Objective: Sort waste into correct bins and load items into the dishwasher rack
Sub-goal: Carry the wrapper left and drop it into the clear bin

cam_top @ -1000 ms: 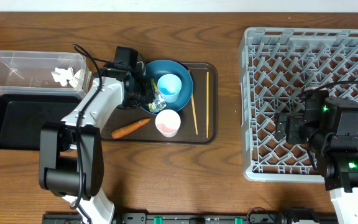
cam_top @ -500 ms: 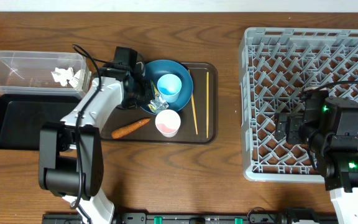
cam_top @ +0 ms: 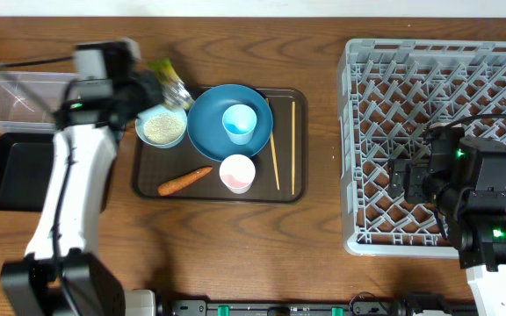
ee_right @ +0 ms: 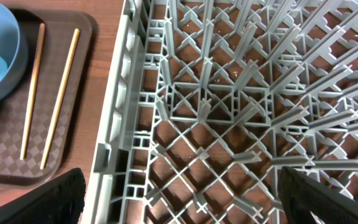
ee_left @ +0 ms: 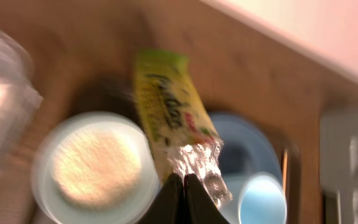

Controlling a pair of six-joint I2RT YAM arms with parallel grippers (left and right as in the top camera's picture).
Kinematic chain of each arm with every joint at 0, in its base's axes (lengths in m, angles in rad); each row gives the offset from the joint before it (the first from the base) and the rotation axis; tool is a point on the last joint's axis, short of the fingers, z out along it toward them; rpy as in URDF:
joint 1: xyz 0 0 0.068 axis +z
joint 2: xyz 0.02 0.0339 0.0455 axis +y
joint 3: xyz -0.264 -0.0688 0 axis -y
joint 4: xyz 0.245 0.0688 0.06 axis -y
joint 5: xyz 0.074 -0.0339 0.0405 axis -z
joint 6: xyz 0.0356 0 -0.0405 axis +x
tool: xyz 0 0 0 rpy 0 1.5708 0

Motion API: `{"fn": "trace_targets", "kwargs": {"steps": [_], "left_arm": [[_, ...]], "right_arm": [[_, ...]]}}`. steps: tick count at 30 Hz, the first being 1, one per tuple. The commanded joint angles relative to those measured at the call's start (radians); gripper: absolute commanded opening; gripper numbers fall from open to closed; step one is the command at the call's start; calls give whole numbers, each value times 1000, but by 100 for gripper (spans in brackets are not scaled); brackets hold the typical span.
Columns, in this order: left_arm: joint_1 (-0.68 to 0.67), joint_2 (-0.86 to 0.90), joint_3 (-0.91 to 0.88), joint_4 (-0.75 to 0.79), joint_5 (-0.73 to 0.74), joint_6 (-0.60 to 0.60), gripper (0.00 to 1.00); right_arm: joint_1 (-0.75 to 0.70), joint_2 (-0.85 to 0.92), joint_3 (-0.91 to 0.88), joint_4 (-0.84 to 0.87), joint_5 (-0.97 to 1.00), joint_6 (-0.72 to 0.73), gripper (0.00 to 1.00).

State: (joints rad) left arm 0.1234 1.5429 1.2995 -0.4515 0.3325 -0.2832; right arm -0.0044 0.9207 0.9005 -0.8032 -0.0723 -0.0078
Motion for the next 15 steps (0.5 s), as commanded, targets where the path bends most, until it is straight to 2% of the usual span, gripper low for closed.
{"fn": "trace_targets", "kwargs": {"steps": [1, 6, 11, 15], "left_arm": [[101, -24, 16, 45, -13, 18, 6], [227, 4, 16, 96, -119, 18, 6], [306, 72, 16, 167, -124, 18, 7], [329, 121, 16, 190, -129, 18, 25]], "right_arm": [[6, -5, 17, 3, -6, 10, 98], [6, -5, 17, 3, -7, 10, 98], [6, -5, 17, 5, -7, 10, 98], [6, -5, 17, 5, -7, 10, 98]]}}
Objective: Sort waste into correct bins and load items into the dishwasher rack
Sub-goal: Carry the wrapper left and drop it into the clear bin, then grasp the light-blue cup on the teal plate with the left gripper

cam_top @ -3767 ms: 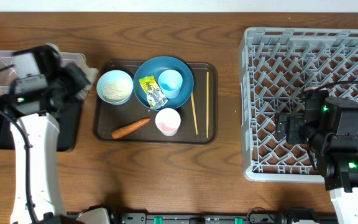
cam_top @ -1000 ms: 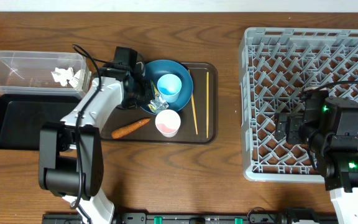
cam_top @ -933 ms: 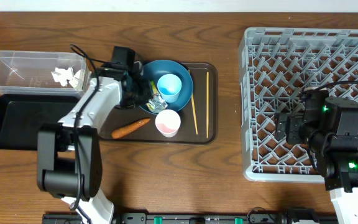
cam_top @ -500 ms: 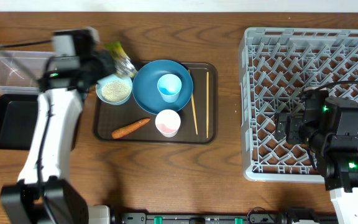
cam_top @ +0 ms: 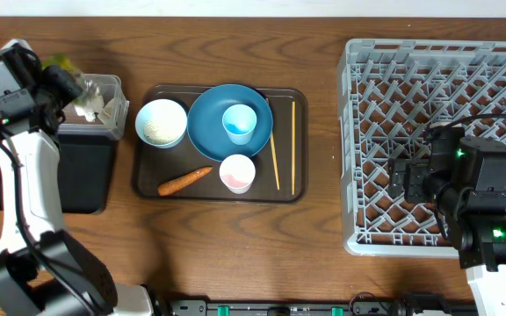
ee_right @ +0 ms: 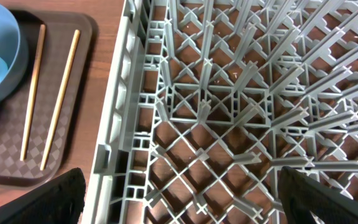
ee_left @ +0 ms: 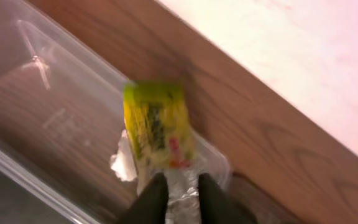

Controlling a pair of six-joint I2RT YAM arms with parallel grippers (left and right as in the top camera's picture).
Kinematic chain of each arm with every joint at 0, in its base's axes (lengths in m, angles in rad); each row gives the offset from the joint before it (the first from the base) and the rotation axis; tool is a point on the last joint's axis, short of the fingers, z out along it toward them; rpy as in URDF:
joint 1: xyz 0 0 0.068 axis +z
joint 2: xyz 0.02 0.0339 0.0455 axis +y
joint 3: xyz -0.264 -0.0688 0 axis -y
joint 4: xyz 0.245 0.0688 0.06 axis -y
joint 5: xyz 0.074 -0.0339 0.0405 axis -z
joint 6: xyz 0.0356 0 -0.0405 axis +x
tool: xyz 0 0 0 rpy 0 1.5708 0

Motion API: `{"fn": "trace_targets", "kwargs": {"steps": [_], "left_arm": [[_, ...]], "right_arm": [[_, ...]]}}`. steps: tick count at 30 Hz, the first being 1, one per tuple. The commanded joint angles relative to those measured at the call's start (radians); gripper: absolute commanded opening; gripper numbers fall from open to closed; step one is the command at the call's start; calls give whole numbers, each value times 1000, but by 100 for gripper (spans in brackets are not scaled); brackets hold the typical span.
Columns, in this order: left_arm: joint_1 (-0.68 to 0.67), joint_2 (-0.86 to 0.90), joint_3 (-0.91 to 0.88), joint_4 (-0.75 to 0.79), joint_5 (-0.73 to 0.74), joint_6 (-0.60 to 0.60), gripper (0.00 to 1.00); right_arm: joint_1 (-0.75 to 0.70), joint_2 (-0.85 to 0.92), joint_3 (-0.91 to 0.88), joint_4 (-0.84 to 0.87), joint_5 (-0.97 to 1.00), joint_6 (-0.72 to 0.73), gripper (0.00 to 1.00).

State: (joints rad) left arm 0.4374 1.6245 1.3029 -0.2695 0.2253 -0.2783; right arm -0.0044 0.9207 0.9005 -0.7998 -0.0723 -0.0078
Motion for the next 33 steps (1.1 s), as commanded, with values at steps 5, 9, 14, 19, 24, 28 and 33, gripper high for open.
{"fn": "trace_targets", "kwargs": {"steps": [5, 9, 14, 19, 24, 28, 33], "left_arm": [[26, 64, 12, 16, -32, 13, 38], [13, 33, 12, 17, 76, 13, 39], [-86, -24, 12, -51, 168, 13, 39], [-261, -23, 11, -219, 168, 15, 47], [-446, 21, 9, -299, 164, 45, 48], [-550, 66, 8, -298, 68, 46, 48], [-621, 129, 8, -294, 47, 46, 48]], "right_arm": [[6, -5, 17, 0, -7, 10, 98], [6, -5, 17, 0, -7, 10, 99], [6, -5, 17, 3, -7, 10, 99], [6, -5, 17, 2, -7, 10, 99], [6, -4, 17, 2, -7, 10, 99], [6, -5, 17, -2, -7, 10, 99], [6, -5, 17, -12, -7, 10, 99]]}}
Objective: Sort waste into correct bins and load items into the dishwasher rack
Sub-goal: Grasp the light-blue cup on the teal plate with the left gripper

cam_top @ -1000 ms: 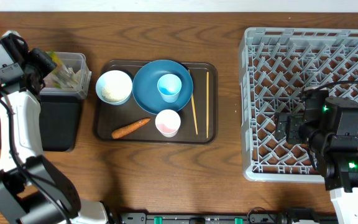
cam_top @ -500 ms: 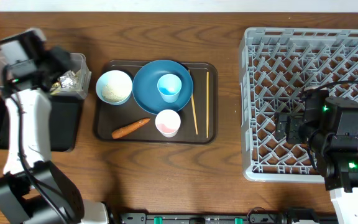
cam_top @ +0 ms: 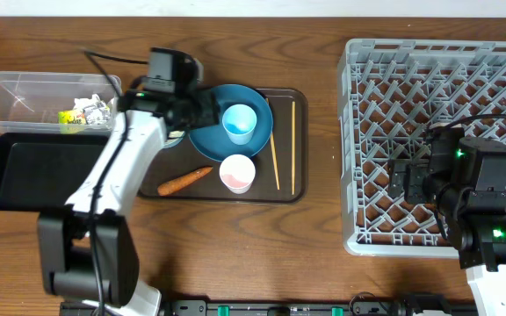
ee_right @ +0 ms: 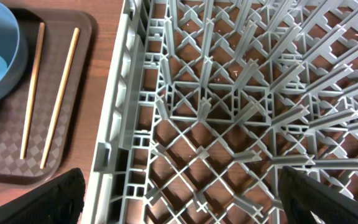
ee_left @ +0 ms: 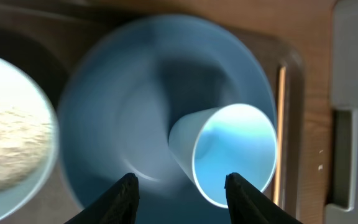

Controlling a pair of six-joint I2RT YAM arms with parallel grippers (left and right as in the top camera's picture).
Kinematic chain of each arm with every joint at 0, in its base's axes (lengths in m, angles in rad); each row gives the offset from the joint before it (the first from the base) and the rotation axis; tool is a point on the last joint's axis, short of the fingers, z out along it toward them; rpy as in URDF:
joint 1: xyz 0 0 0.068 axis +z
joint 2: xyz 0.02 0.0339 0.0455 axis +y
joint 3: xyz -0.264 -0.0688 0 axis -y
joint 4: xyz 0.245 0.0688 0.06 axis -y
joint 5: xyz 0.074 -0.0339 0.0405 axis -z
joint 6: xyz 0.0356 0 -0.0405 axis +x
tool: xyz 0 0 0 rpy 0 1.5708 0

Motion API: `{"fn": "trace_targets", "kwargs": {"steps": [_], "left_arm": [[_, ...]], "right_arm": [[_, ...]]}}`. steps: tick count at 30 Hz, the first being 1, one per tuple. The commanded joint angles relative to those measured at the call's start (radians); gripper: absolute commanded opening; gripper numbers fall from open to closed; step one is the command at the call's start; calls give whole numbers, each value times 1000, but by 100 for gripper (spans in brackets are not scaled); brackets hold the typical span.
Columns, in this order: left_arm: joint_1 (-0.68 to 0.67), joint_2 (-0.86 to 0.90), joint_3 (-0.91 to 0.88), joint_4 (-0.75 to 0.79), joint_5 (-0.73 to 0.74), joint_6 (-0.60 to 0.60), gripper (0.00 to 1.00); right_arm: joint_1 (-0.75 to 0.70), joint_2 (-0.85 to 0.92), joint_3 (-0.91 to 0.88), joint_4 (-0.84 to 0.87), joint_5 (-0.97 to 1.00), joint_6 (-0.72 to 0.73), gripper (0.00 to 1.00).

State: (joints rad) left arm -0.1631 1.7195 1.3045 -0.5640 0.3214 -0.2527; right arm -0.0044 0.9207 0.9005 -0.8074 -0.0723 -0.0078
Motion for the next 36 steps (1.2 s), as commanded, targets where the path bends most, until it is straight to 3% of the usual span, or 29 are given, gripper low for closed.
{"fn": "trace_targets", "kwargs": {"steps": [1, 6, 13, 22, 27, 30, 32, 36], "left_arm": [[-30, 48, 7, 2, -49, 20, 48], [-60, 112, 7, 26, -50, 20, 46], [-62, 147, 7, 72, -50, 20, 8], [-3, 61, 10, 97, -10, 3, 6], [72, -37, 10, 118, 259, -77, 6], [101, -53, 10, 167, 517, -153, 6], [98, -53, 10, 201, 675, -182, 6], [53, -52, 10, 209, 859, -187, 6]], "right_arm": [[6, -5, 17, -5, -7, 10, 99], [6, -5, 17, -5, -7, 10, 99], [6, -5, 17, -5, -7, 10, 99], [5, -4, 17, -3, -3, 10, 99], [-7, 8, 17, 14, 150, 155, 99], [-29, 38, 17, 76, 90, 167, 99], [-42, 71, 17, 143, -59, 104, 99], [-48, 158, 17, 291, -589, -98, 99]]}}
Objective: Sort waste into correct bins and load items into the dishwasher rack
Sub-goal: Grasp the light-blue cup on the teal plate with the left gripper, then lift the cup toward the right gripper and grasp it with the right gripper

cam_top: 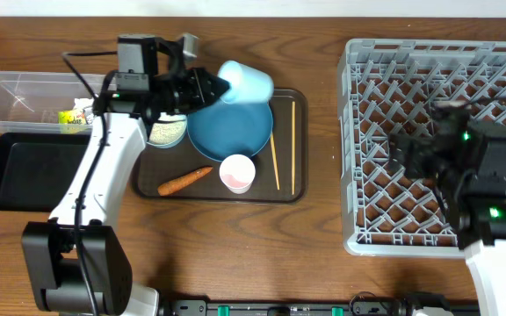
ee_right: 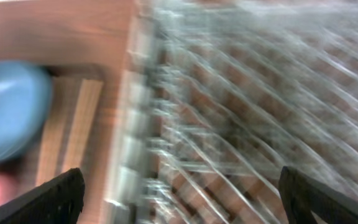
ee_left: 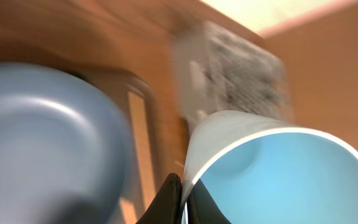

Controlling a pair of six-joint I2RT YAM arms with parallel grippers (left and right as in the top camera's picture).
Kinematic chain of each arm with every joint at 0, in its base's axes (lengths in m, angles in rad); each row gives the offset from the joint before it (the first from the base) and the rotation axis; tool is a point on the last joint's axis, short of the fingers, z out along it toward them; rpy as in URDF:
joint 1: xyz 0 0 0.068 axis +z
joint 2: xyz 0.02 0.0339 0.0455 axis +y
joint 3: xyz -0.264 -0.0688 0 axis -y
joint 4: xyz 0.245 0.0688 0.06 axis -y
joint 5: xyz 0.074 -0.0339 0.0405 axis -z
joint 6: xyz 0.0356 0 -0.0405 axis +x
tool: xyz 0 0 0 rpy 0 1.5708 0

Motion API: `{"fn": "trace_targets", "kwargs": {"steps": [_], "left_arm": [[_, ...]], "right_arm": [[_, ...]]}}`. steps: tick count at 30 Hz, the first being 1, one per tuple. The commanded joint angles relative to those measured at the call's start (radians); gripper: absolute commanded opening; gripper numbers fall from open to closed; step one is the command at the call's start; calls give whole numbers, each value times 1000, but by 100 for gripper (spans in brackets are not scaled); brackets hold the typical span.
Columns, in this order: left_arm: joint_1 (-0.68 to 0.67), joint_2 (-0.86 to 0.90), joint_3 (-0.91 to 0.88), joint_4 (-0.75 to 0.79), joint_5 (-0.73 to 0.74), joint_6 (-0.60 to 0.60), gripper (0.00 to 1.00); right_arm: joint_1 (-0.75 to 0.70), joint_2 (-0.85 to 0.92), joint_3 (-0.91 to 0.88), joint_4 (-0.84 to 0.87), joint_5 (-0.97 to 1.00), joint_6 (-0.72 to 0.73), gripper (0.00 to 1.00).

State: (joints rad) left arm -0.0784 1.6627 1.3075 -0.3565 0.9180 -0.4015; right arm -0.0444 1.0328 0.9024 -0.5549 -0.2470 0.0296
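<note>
My left gripper [cam_top: 213,88] is shut on the rim of the light blue cup [cam_top: 246,83], held tilted in the air over the back edge of the brown tray [cam_top: 148,189]. The left wrist view shows the thin cup wall [ee_left: 278,180] pinched between the fingertips of the left gripper [ee_left: 180,196]. On the tray are a blue plate [cam_top: 231,132], a bowl of grains [cam_top: 167,132], a white cup with pink inside [cam_top: 237,173], a carrot [cam_top: 184,181] and chopsticks [cam_top: 275,149]. Over the grey dishwasher rack [cam_top: 393,88] my right gripper [cam_top: 411,158] hangs open, its view blurred.
At the far left, a clear bin [cam_top: 16,92] holds a yellow-green wrapper [cam_top: 75,116]. A black bin [cam_top: 25,171] sits just in front of it. The rack's upright tines [ee_right: 241,112] fill the right side of the table.
My left gripper was open around the blue cup standing on the plate. Now it is shut on the rim and the cup is off the plate, tilted. The right arm has shifted over the rack.
First my left gripper held the yellow-green wrapper above the bowl. Then it was over the clear bin with the wrapper. Later the wrapper lay in the bin and the gripper stood open at the blue cup. Now the cup is lifted.
</note>
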Motion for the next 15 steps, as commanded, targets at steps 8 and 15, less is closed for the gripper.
{"fn": "trace_targets", "kwargs": {"steps": [8, 15], "left_arm": [[-131, 5, 6, 8, 432, -47, 6], [-195, 5, 6, 11, 431, -92, 6]], "right_arm": [[-8, 147, 15, 195, -948, -300, 99], [-7, 157, 15, 230, -1010, -300, 99]]}}
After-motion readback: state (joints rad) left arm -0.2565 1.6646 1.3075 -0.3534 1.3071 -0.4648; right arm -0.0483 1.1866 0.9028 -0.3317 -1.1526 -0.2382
